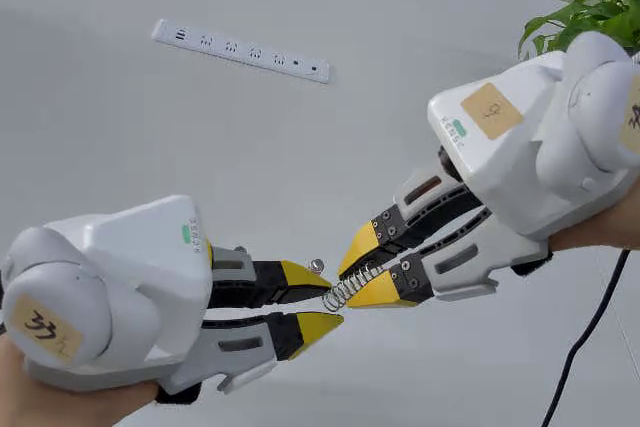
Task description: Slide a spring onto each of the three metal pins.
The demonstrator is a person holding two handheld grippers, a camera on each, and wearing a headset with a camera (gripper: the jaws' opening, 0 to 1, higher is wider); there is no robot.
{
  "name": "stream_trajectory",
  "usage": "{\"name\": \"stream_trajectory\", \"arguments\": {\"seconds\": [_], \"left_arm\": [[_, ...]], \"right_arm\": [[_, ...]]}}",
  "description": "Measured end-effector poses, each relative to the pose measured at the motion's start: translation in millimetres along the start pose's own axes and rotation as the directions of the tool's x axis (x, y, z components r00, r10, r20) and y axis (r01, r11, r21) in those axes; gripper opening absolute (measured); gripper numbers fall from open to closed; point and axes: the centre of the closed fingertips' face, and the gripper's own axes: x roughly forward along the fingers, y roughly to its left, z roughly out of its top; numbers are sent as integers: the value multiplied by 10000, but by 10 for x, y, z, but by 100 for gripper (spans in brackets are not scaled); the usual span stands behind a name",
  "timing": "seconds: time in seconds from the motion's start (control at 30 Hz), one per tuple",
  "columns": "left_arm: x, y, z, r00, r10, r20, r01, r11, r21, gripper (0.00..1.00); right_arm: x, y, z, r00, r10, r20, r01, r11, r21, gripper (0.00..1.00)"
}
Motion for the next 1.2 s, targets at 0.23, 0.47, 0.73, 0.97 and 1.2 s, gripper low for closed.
{"name": "stream_trajectory", "arguments": {"seconds": [0.23,0.47,0.73,0.97,1.2], "left_arm": [[-109,8,-58,10000,89,-33,-89,9999,-66,12],[-231,57,-140,9992,373,-172,-375,9992,-103,19],[-353,122,-209,9971,713,-263,-716,9974,-125,23],[-489,173,-290,9936,1078,-333,-1086,9938,-228,29],[-659,267,-404,9868,1532,-518,-1551,9873,-343,33]], "right_arm": [[-96,-61,-72,9990,-417,141,413,9987,313,7],[-155,-109,-213,9967,-811,59,804,9940,736,7],[-226,-138,-414,9931,-1173,-68,1173,9857,1213,7],[-274,-184,-584,9884,-1502,-231,1519,9726,1758,7],[-286,-209,-701,9841,-1717,-463,1776,9606,2138,7]]}}
